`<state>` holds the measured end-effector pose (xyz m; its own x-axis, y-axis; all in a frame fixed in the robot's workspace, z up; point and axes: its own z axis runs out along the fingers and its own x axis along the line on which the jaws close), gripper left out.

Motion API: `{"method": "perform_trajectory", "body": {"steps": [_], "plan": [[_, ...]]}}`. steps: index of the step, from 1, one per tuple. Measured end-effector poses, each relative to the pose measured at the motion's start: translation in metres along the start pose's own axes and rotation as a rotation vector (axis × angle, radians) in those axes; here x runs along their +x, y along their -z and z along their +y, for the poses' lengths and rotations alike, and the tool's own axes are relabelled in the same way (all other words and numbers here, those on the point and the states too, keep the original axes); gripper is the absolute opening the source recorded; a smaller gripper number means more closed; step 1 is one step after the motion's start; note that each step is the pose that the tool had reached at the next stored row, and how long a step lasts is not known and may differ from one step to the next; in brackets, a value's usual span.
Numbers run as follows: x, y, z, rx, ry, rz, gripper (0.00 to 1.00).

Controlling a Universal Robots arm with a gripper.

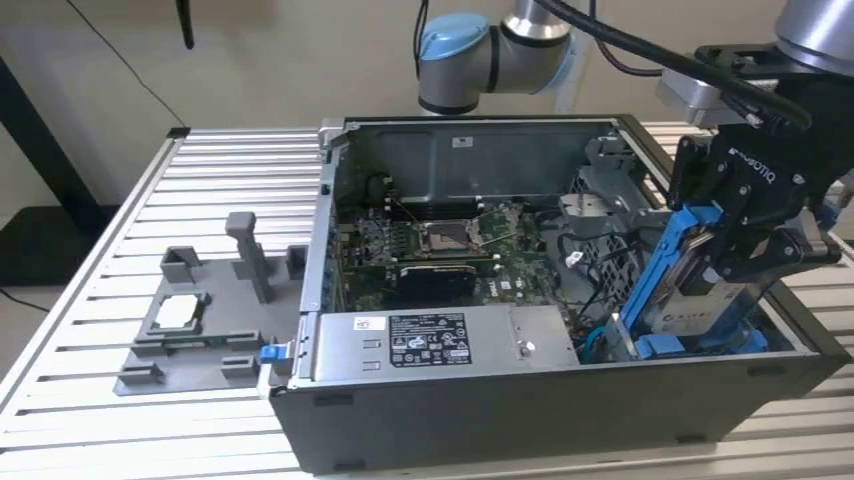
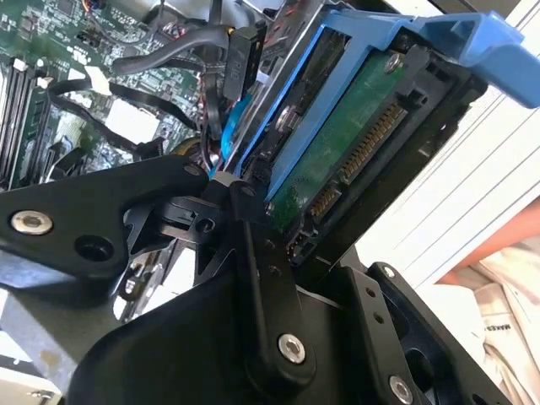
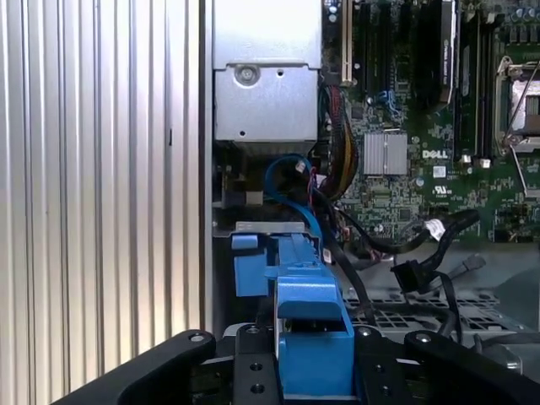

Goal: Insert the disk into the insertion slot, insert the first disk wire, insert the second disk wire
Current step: 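Insert the disk into the insertion slot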

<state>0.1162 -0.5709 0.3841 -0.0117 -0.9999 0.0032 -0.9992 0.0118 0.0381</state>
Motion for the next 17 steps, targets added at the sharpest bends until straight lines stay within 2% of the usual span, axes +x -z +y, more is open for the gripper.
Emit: {"method": "perform_trajectory", "body": {"steps": [2,5,6,7,9,10,11,12,16,17], "plan": [[0.0000,-0.0034,-0.0001,0.0000,0.000,0.0000,0.33],[0.0000,-0.0032,-0.0001,0.0000,0.000,0.0008,0.34],[0.0000,-0.0007,0.0000,-0.0001,0.000,0.0002,0.34],[0.0000,0.0031,0.0002,0.0000,0.000,-0.0001,0.41],[0.0000,0.0123,0.0006,0.0001,0.000,0.0001,0.41],[-0.0003,0.0161,0.0011,0.0014,0.000,0.0001,0.41],[-0.0009,0.0170,0.0013,0.0051,0.000,-0.0004,0.41],[-0.0015,0.0170,0.0014,0.0172,0.000,-0.0028,0.41],[-0.0046,0.0171,0.0014,0.0864,0.001,-0.0132,0.41],[-0.0062,0.0172,0.0015,0.0992,0.002,-0.0157,0.41]]}}
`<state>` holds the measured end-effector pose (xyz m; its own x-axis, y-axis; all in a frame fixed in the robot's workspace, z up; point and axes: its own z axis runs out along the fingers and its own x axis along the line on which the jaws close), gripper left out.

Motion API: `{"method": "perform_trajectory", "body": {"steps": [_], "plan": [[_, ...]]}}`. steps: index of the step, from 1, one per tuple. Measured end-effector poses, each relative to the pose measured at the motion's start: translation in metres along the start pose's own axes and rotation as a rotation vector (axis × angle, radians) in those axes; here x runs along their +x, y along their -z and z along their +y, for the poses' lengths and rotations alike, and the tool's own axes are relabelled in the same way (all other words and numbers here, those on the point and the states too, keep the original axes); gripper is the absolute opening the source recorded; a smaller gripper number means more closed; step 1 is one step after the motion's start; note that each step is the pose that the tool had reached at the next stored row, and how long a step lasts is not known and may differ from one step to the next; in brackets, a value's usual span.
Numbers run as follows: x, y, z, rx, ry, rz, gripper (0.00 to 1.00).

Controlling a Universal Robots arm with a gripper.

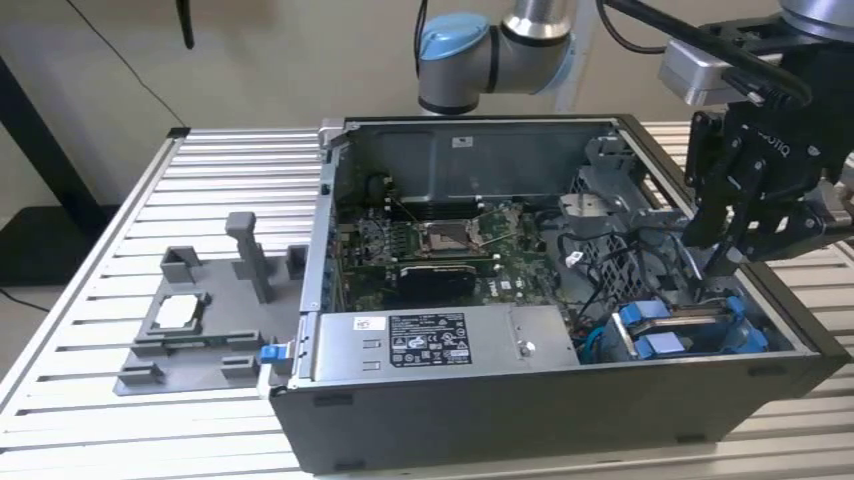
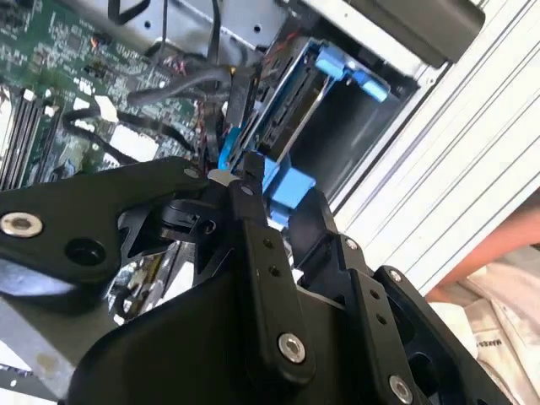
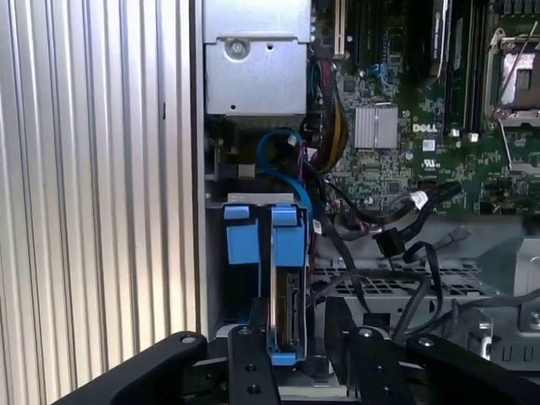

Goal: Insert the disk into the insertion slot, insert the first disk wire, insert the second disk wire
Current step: 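Insert the disk into the insertion slot, then insert the first disk wire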

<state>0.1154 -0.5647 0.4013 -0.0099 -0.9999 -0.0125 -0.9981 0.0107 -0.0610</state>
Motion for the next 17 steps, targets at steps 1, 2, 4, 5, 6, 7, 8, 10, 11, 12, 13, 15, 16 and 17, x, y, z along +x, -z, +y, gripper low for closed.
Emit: {"method": "perform_trajectory", "body": {"steps": [1,2,4,5,6,7,8,10,11,12,13,15,16,17], "plan": [[-0.0019,0.0000,0.0000,0.0121,0.000,-0.0016,0.41],[-0.0036,0.0000,0.0000,0.0228,0.001,-0.0029,0.41],[-0.0076,-0.0001,0.0001,0.0475,0.002,-0.0059,0.41],[-0.0096,-0.0002,0.0001,0.0579,0.002,-0.0064,0.41],[-0.0121,-0.0003,0.0001,0.0683,0.003,-0.0069,0.41],[-0.0148,-0.0005,0.0002,0.0773,0.004,-0.0071,0.41],[-0.0174,-0.0009,0.0003,0.0844,0.005,-0.0073,0.41],[-0.0225,-0.0019,0.0004,0.0981,0.008,-0.0078,0.41],[-0.0248,-0.0024,0.0005,0.1058,0.011,-0.0080,0.41],[-0.0267,-0.0031,0.0006,0.1137,0.014,-0.0086,0.41],[-0.0275,-0.0038,0.0008,0.1226,0.018,-0.0084,0.41],[-0.0278,-0.0049,0.0009,0.1345,0.029,-0.0057,0.41],[-0.0280,-0.0057,0.0012,0.1376,0.035,-0.0051,0.41],[-0.0286,-0.0069,0.0017,0.1392,0.040,-0.0048,0.41]]}}
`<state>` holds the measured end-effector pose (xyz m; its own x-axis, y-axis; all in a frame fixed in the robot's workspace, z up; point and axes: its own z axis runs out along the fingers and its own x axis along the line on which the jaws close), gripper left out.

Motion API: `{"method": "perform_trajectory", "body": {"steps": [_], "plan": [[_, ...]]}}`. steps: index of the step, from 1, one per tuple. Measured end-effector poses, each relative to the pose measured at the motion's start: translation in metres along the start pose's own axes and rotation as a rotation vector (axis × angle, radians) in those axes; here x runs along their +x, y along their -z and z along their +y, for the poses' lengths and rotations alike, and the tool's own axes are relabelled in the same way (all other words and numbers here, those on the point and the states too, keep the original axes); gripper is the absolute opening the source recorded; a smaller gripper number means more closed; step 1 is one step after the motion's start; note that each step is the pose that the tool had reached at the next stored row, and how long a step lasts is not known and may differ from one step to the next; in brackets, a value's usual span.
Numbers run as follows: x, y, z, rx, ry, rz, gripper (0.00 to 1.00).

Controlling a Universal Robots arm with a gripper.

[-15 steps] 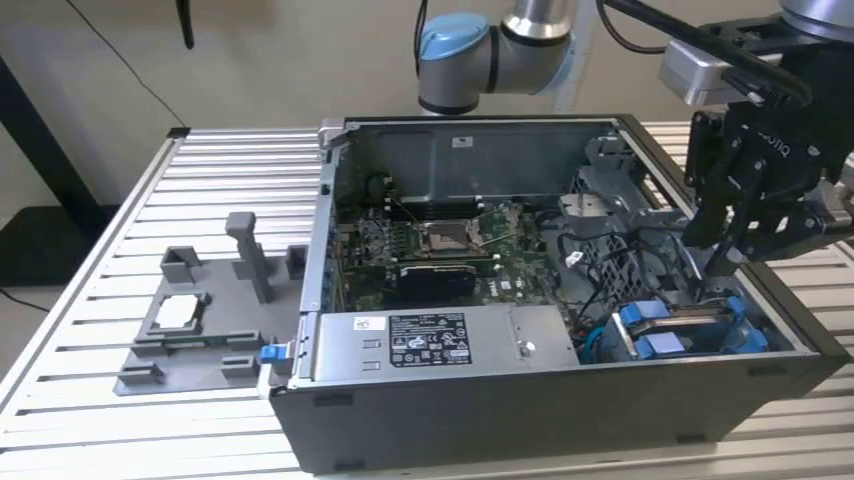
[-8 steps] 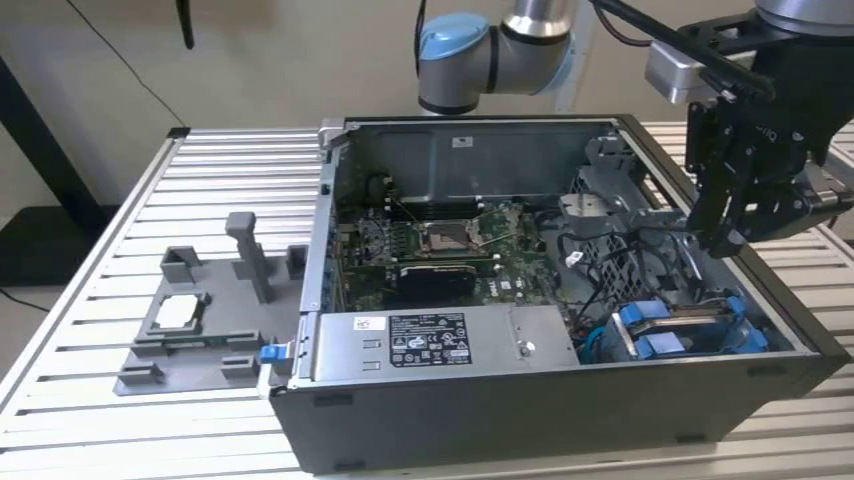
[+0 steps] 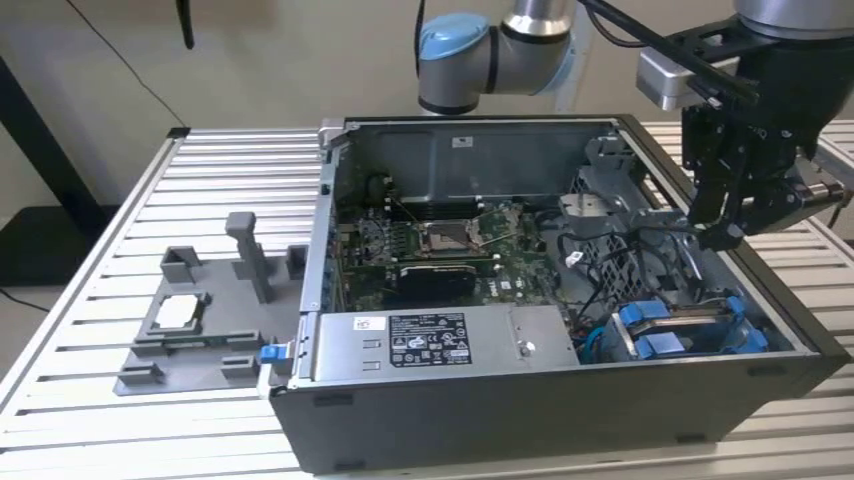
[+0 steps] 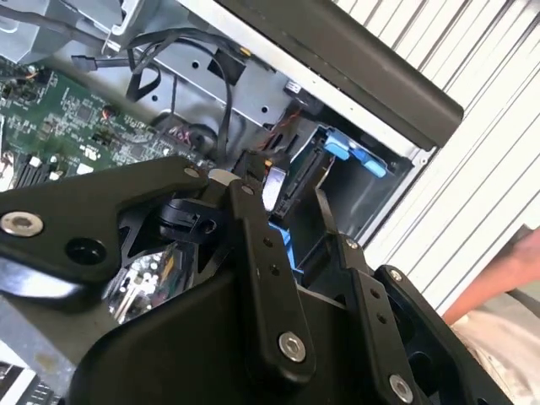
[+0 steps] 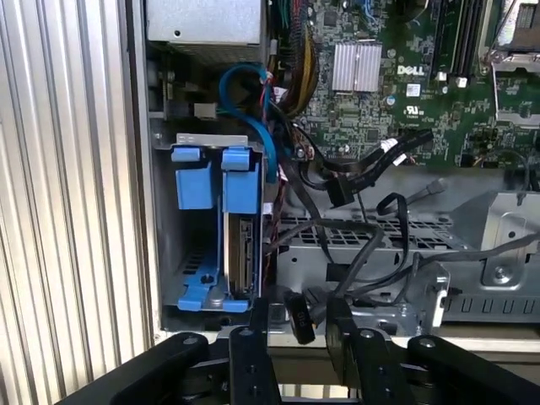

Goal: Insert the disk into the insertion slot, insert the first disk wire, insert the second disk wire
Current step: 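Insert the first disk wire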

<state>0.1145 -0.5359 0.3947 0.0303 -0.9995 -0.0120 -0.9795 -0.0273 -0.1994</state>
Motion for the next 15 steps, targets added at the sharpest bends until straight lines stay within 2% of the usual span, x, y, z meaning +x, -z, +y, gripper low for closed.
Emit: {"method": "perform_trajectory", "body": {"steps": [4,7,9,13,14,15], "plan": [[-0.0023,-0.0027,0.0012,0.0013,0.010,0.0018,0.39],[-0.0018,-0.0016,0.0010,0.0012,0.011,0.0047,0.20],[0.0007,-0.0011,0.0009,-0.0008,0.011,0.0070,0.20],[0.0064,-0.0016,0.0010,-0.0051,0.016,0.0289,0.20],[0.0070,-0.0018,0.0009,-0.0079,0.016,0.0326,0.20],[0.0071,-0.0022,0.0010,-0.0120,0.016,0.0339,0.20]]}}
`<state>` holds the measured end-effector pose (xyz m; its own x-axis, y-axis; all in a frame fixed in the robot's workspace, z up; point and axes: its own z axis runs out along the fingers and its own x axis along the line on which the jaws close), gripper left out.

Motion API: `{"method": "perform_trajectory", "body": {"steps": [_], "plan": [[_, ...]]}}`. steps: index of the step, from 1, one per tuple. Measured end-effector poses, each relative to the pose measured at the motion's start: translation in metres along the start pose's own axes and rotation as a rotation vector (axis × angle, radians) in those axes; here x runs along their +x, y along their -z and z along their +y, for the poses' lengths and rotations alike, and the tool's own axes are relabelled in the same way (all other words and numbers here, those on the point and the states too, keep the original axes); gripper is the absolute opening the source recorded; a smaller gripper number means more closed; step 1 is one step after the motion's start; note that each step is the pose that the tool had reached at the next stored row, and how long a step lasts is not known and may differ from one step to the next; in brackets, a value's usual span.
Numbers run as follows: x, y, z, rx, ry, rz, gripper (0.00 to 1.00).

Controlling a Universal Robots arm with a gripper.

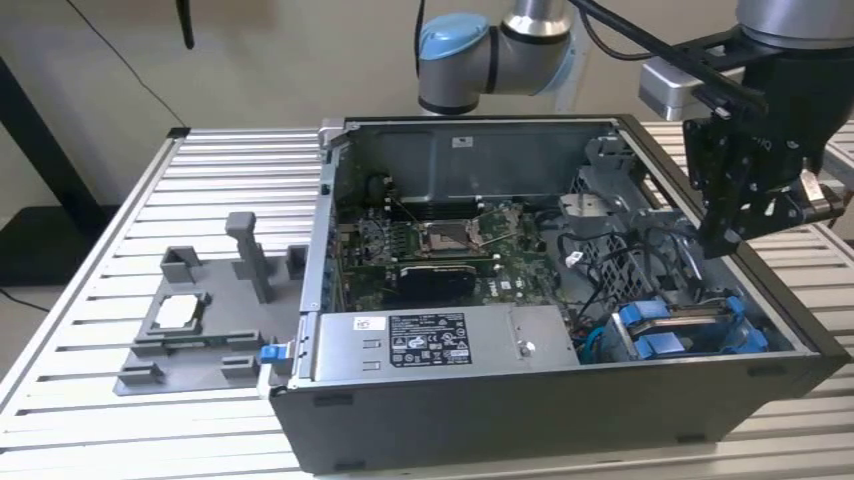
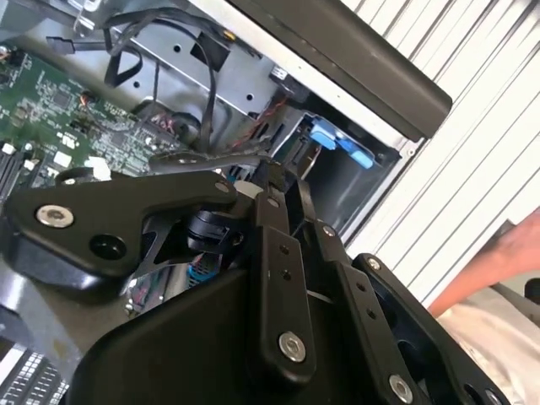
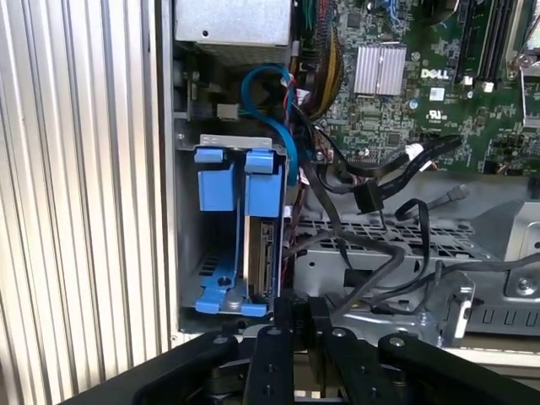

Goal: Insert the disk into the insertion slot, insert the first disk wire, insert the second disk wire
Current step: 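Insert the first disk wire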

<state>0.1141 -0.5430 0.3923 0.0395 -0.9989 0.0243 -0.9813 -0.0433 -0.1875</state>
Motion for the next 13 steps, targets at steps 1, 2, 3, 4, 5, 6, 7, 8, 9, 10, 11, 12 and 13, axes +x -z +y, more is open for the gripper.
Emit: {"method": "perform_trajectory", "body": {"steps": [1,2,3,4,5,6,7,8,9,10,11,12,13], "plan": [[0.0000,-0.0005,0.0002,-0.0059,-0.003,0.0006,0.20],[0.0000,-0.0011,0.0003,-0.0126,-0.008,0.0012,0.20],[0.0000,-0.0017,0.0004,-0.0177,-0.012,0.0016,0.20],[0.0000,-0.0023,0.0005,-0.0223,-0.015,0.0022,0.20],[0.0000,-0.0033,0.0006,-0.0252,-0.017,0.0023,0.20],[0.0000,-0.0042,0.0005,-0.0267,-0.019,0.0023,0.20],[0.0001,-0.0042,0.0003,-0.0271,-0.021,0.0030,0.20],[0.0001,-0.0042,0.0003,-0.0272,-0.022,0.0033,0.20],[0.0001,-0.0042,0.0003,-0.0272,-0.022,0.0032,0.20],[0.0000,-0.0042,0.0003,-0.0272,-0.023,0.0032,0.20],[0.0000,-0.0043,0.0003,-0.0272,-0.023,0.0031,0.20],[0.0000,-0.0043,0.0002,-0.0273,-0.023,0.0031,0.20],[0.0000,-0.0043,0.0001,-0.0281,-0.023,0.0031,0.20]]}}
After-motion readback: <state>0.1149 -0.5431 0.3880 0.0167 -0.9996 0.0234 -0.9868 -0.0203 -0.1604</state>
